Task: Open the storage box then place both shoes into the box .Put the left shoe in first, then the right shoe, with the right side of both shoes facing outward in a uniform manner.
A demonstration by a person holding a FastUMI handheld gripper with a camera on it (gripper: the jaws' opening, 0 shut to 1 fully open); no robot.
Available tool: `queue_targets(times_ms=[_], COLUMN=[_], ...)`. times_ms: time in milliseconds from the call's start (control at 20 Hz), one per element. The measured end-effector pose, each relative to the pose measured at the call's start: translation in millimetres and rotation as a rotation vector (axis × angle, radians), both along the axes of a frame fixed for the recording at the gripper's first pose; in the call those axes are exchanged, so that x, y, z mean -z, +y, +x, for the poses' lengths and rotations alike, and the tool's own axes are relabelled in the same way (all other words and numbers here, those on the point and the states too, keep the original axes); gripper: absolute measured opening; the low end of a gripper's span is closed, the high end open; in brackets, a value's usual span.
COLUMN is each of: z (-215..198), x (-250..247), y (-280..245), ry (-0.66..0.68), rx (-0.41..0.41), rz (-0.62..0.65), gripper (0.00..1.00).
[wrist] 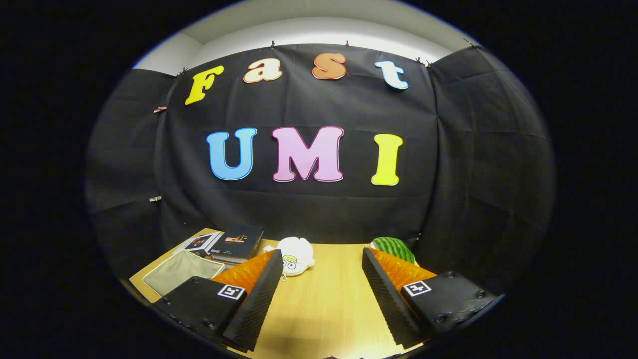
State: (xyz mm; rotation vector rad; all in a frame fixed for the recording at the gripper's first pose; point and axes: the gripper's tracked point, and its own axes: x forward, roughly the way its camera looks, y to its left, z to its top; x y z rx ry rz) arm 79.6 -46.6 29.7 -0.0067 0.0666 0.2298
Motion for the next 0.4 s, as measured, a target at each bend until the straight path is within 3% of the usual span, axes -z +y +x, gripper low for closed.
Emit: queue_targets(times_ms=[150, 400], z=[-5, -7], x=[8, 23], y=[-15, -7], ry=[-0.030, -0.013], rx=[0.029, -0.023], rz=[0.003, 0.004], gripper=[0.98, 0.98])
